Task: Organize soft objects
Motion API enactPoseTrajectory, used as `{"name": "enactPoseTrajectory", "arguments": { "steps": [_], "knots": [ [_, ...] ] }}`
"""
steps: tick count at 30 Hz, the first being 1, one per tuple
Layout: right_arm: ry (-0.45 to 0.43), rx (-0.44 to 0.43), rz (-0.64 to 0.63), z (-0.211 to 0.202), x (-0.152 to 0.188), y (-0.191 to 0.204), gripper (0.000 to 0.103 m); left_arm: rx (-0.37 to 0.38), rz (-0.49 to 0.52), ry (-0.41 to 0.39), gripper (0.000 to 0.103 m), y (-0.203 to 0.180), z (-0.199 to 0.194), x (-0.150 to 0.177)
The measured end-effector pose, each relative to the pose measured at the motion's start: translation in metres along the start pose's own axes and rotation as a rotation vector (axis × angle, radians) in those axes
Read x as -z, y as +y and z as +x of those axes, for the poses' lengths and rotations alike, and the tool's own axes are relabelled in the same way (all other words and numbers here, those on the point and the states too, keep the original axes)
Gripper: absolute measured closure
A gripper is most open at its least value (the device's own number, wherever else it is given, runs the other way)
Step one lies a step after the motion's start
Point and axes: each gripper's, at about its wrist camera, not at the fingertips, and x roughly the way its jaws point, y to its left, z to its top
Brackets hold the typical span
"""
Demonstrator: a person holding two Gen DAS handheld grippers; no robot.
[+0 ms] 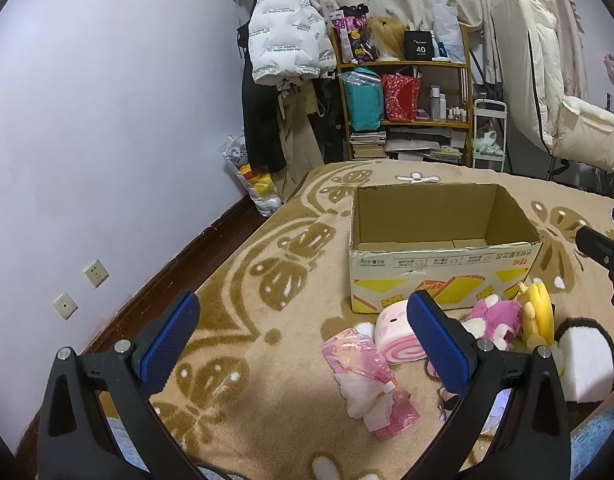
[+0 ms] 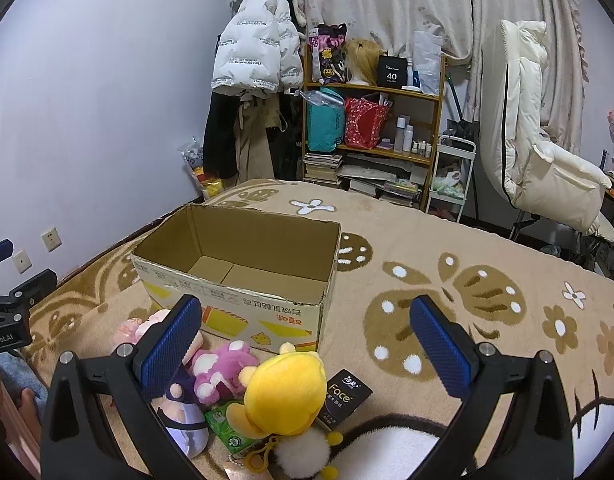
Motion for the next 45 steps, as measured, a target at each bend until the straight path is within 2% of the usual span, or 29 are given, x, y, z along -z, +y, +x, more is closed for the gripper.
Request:
{"name": "enactPoseTrajectory", "arguments": {
  "steps": [45],
  "knots": [
    [-0.018,-0.004,0.034,-0.0046,-0.0079,-0.0055,0.0,-0.008,0.007,0.006,0.001,0.0004,-0.0004,0.003]
  ]
}}
